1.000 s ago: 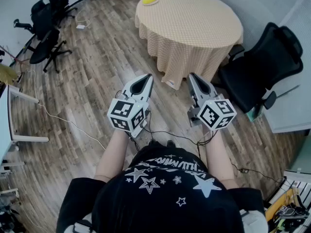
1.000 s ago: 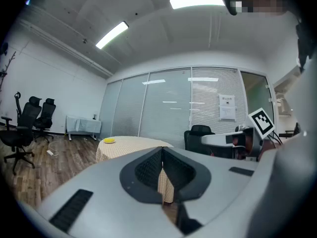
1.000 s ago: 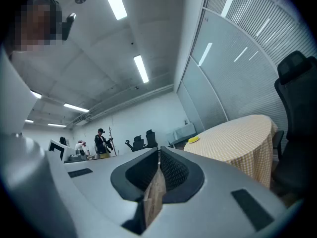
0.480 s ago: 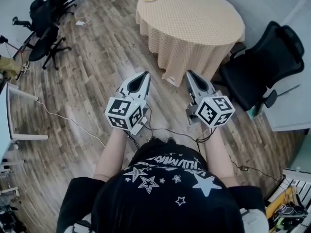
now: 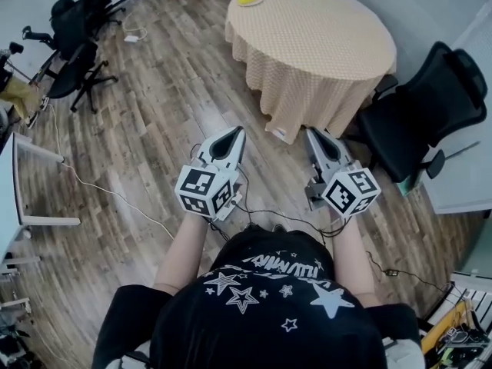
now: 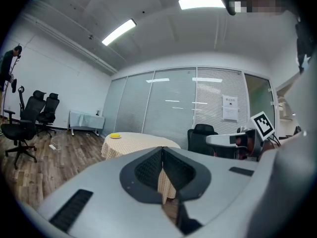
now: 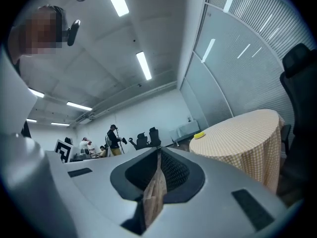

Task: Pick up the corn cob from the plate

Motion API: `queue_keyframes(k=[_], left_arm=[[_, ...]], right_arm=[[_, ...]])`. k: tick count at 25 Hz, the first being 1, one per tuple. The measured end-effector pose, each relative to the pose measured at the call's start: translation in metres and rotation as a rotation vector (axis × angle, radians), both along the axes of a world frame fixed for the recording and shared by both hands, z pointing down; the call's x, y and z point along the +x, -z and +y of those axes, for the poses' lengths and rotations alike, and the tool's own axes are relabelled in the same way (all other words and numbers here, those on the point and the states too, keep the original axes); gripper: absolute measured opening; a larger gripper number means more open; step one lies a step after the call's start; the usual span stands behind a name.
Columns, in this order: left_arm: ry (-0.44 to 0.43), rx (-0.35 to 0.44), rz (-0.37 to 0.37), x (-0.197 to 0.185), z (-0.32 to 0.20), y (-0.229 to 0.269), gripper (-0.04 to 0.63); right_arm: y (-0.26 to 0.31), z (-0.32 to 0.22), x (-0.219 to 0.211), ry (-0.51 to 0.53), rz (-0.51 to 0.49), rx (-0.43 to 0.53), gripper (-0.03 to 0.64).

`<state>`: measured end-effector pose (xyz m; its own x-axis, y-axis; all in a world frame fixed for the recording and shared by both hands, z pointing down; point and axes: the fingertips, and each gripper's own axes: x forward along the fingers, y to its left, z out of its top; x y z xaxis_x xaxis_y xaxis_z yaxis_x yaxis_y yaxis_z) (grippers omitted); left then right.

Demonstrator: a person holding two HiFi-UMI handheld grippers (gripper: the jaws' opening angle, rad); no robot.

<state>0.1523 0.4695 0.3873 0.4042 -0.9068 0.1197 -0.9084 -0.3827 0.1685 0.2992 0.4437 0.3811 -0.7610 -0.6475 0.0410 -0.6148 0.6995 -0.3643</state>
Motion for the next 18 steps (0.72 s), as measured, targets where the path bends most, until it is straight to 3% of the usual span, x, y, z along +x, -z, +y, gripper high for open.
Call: queue_keyframes(k=[6,12,18], left_arm=[[0.019,-0.036,0.003,-0.031,-0.006,-0.017,0.009],[0.026,-0.07,-0.017,-0.03,-0.028,-0.033,0.009],[0.029,0.002,-0.023,-0.025,-0.089,-0.023,0.011]], right_arm=[[-0.022,0.0,-0.018,0.002,0.018,-0.039,0.038],[-0.047,-0.037,-0.011,-0.009,0.012,-0.09,0.038],[-0.052,-0.122,-0.019,0.054,-0.006,-0.074,0.038]])
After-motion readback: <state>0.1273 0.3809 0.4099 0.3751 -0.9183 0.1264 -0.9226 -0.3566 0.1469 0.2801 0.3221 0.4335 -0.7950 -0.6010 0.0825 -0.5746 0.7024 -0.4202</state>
